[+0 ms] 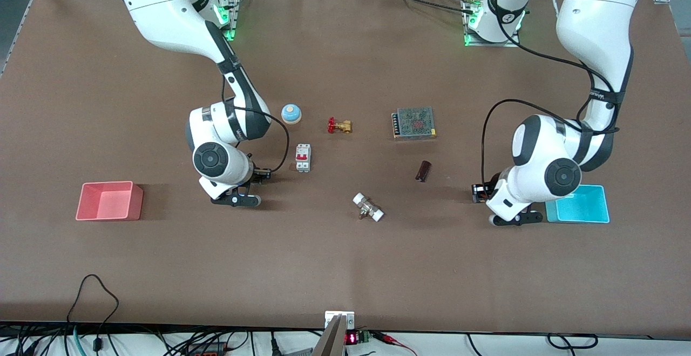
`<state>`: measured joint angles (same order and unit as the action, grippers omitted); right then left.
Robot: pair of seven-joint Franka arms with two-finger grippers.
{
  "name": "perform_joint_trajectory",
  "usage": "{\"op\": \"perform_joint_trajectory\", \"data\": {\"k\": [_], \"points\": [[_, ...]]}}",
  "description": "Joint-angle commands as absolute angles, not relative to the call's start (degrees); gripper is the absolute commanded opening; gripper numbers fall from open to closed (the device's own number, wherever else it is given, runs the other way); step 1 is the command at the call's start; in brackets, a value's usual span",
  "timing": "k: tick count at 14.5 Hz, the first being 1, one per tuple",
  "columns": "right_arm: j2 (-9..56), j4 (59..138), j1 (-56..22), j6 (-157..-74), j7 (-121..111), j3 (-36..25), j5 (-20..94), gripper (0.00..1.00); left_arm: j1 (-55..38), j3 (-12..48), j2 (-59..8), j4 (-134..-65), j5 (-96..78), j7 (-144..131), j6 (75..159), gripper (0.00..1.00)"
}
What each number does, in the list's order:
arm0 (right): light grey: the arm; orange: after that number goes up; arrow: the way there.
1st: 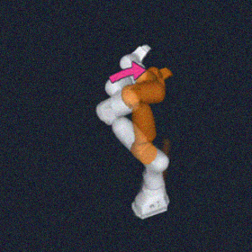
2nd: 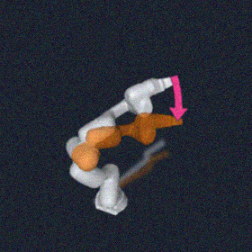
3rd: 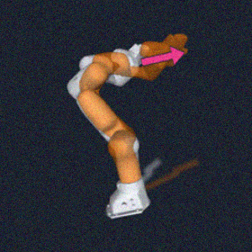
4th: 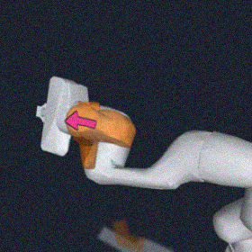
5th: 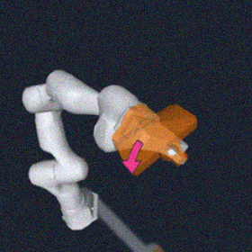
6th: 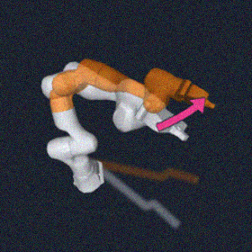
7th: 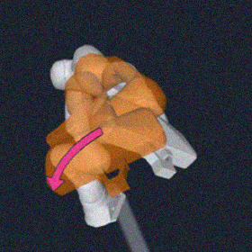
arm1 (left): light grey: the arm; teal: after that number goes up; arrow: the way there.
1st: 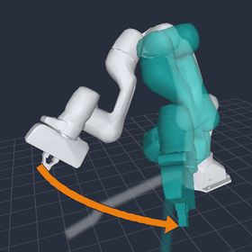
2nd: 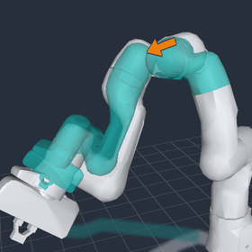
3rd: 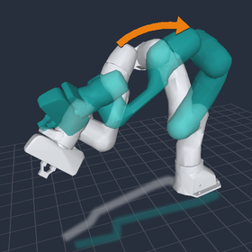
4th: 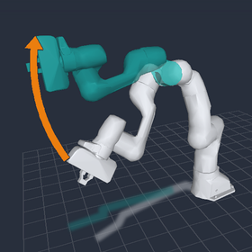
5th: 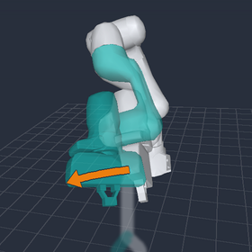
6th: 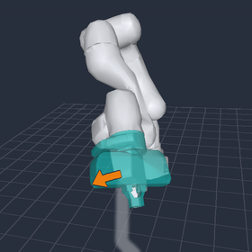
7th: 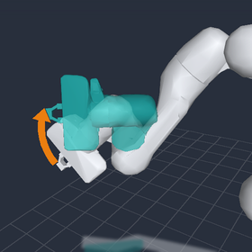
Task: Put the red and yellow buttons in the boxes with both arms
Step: 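Lift the red button with the left gripper while the right carries yellow, then lower the red button into the cyan box while the right lowers yellow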
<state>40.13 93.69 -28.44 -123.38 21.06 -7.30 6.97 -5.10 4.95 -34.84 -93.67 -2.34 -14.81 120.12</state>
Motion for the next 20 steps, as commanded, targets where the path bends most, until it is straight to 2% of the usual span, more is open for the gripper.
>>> {"op": "perform_joint_trajectory", "data": {"k": [1, 4, 6, 7, 13, 16, 20], "points": [[40.34, 93.08, -28.3, -123.66, 21.45, -7.21, 7.47, 0.56, -5.01, 4.13, -31.91, -93.52, -0.8, -14.68, 117.95, 0.19], [40.17, 93.08, -28.3, -123.66, 20.83, -7.21, 7.38, 0.44, -4.13, 3.25, -30.59, -93.08, 1.14, -13.54, 116.81, 0.19], [39.99, 93.08, -28.21, -123.58, 20.74, -7.21, 7.03, 0.34, -3.78, 2.03, -30.32, -90.45, 1.14, -11.7, 113.66, 0.19], [39.9, 92.82, -28.21, -123.57, 20.74, -7.29, 6.94, 0.33, -3.52, 1.67, -30.32, -89.4, 1.06, -10.65, 112.51, 0.19], [36.31, 89.83, -25.85, -121.91, 20.13, -7.91, 6.59, 0.33, 2.36, 1.67, -29.36, -88.51, 1.05, -1.95, 112.32, 0.19], [33.75, 89.74, -24.26, -120.5, 16.45, -11.85, 6.68, 0.33, 6.05, 1.67, -29.44, -88.42, 1.05, 4.72, 112.32, 0.19], [33.4, 86.49, -19.0, -113.83, 8.81, -14.06, 6.68, 0.33, 10.63, 1.67, -29.71, -88.42, 1.05, 13.69, 112.85, 0.19]]}}
